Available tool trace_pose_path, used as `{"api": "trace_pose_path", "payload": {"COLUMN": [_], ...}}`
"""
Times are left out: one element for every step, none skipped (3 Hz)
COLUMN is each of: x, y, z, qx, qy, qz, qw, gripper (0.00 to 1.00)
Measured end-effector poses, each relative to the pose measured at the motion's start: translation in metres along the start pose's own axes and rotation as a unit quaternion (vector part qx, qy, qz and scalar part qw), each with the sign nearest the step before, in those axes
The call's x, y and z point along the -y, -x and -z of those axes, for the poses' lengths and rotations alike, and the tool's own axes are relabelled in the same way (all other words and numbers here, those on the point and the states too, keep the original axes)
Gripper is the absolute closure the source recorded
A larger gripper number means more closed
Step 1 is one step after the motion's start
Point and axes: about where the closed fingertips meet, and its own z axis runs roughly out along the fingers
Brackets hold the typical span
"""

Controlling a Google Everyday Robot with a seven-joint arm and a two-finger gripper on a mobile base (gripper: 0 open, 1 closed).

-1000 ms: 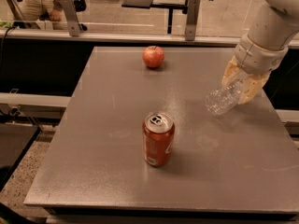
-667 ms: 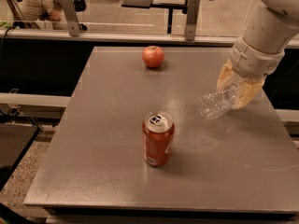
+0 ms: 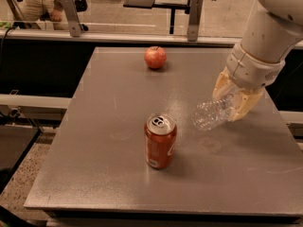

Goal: Move water bottle near coke can

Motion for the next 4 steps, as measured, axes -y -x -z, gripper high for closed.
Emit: {"api": "trace_pose_path", "payload": {"x": [-0.005, -0.007, -0.007, -0.009], "y": [0.011, 0.019, 0.029, 0.039], "z": [-0.008, -0.018, -0.02, -0.023], "qx": [0.011, 0.026, 0.042, 0.061], "qy": [0.009, 0.019, 0.022, 0.024], "qz": [-0.012, -0.021, -0.022, -0.026], "qw": [0.9998, 0.9993, 0.9986, 0.9976], "gripper": [0.57, 0.26, 0.05, 0.0]}}
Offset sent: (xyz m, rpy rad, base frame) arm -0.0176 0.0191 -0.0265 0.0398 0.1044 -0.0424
